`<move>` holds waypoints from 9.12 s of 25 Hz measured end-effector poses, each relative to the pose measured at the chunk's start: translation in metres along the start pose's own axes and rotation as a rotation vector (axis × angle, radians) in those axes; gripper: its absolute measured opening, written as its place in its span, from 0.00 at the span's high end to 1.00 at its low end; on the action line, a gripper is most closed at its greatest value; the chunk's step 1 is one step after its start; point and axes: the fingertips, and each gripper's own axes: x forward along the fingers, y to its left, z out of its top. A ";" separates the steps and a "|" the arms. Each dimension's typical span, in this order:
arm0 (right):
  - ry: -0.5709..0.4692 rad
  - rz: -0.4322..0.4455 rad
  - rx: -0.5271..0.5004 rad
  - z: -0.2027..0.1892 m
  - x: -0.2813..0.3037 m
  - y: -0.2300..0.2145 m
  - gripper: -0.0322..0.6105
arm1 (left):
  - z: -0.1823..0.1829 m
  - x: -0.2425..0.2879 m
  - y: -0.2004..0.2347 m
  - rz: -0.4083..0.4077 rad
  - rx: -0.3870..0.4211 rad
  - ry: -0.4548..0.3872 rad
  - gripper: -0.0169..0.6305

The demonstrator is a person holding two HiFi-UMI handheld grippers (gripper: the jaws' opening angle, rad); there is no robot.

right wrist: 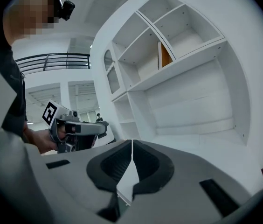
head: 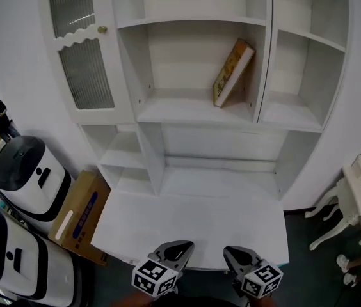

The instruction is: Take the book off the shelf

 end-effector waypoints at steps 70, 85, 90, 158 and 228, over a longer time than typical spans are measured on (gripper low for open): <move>-0.395 -0.548 -0.002 0.455 0.201 -0.170 0.58 | 0.035 -0.006 0.154 -0.015 0.081 0.050 0.96; -0.367 -0.607 0.029 0.464 0.221 -0.202 0.59 | 0.034 -0.017 0.164 0.036 0.057 0.033 0.96; -0.369 -0.602 0.051 0.465 0.221 -0.202 0.66 | 0.030 -0.018 0.163 0.034 0.058 0.040 0.96; -0.047 0.109 0.383 0.115 0.075 -0.065 0.70 | 0.003 0.021 0.139 -0.037 0.060 0.067 0.96; 0.712 -0.204 0.615 -0.217 0.170 -0.163 0.52 | -0.051 0.013 0.130 0.067 -0.086 0.162 0.96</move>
